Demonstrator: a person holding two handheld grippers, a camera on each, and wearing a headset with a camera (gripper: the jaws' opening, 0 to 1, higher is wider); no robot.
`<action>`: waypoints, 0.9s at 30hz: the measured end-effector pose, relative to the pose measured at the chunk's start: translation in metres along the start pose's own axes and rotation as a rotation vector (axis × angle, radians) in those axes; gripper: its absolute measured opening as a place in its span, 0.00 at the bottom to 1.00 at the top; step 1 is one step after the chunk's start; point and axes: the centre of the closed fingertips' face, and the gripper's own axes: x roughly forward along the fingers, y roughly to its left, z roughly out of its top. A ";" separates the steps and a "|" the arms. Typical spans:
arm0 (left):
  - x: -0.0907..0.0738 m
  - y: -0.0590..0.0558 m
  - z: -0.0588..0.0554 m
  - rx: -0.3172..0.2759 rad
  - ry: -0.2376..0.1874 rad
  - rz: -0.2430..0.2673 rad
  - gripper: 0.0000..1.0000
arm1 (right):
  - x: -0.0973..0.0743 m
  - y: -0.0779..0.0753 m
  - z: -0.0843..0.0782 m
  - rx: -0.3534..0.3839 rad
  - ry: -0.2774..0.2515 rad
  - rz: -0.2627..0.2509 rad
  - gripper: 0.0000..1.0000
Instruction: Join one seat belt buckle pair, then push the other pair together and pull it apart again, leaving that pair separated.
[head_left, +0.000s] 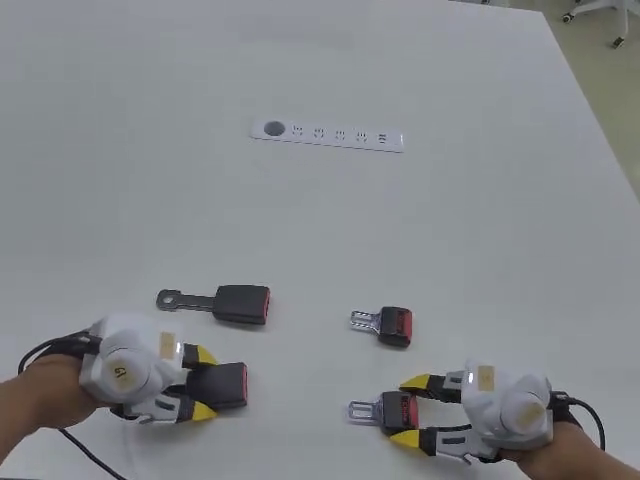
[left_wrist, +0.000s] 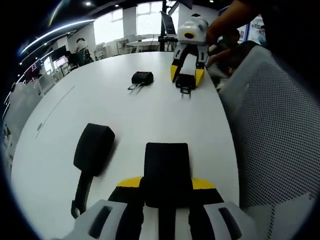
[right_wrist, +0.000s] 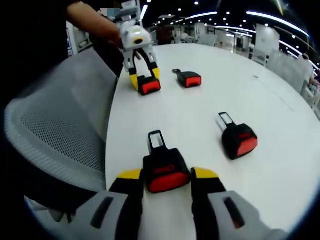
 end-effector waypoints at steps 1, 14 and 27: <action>0.000 0.000 0.001 0.007 0.001 -0.005 0.35 | 0.000 -0.001 0.000 0.006 -0.007 -0.003 0.38; 0.001 0.000 -0.001 0.029 0.009 -0.023 0.35 | 0.002 -0.003 0.002 0.046 -0.043 -0.038 0.37; 0.001 0.001 -0.001 0.024 0.007 -0.030 0.35 | 0.015 -0.008 0.016 0.054 -0.052 -0.029 0.36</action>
